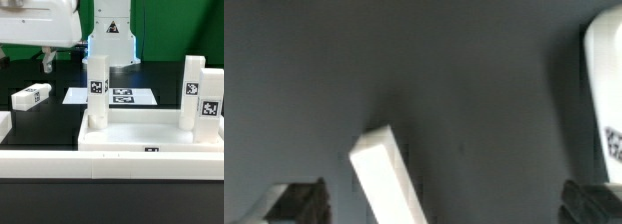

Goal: Assemble desk

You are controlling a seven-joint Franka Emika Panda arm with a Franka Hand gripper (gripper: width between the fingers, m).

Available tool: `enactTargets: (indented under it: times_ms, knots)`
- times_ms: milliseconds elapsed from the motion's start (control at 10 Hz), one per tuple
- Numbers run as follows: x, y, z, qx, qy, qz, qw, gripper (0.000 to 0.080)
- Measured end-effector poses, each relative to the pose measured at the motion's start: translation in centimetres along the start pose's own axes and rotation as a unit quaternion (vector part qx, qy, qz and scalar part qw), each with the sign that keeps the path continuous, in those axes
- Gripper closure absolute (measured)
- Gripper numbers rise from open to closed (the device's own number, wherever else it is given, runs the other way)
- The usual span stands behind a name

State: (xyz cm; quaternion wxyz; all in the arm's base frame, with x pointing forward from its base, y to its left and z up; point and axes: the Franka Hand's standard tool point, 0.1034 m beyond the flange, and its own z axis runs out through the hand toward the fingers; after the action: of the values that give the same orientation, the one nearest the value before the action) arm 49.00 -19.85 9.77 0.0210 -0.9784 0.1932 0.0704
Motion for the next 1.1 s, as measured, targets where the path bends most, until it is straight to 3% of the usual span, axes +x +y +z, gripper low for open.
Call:
enactTargets:
  times_ms: [100,200,300,500,700,900,1100]
  knots:
    - [-1.2,1.3,1.2,0.003,-0.03,0.009,1.0,0.0151]
    - [-2.7,2.3,2.2,0.015,-0.087,0.022,0.996,0.0151]
    - [-2.7,3.0,2.4,0.018,-0.123,0.029,0.992,0.0151]
    - [-3.5,2.8,2.5,0.027,-0.201,0.029,0.979,0.0151]
    - [-3.4,3.1,3.0,0.029,-0.257,0.031,0.965,0.0151]
    - [-4.7,4.0,4.3,0.017,-0.301,0.021,0.953,0.0151]
    - [-5.4,4.2,4.9,0.017,-0.347,0.02,0.937,0.0151]
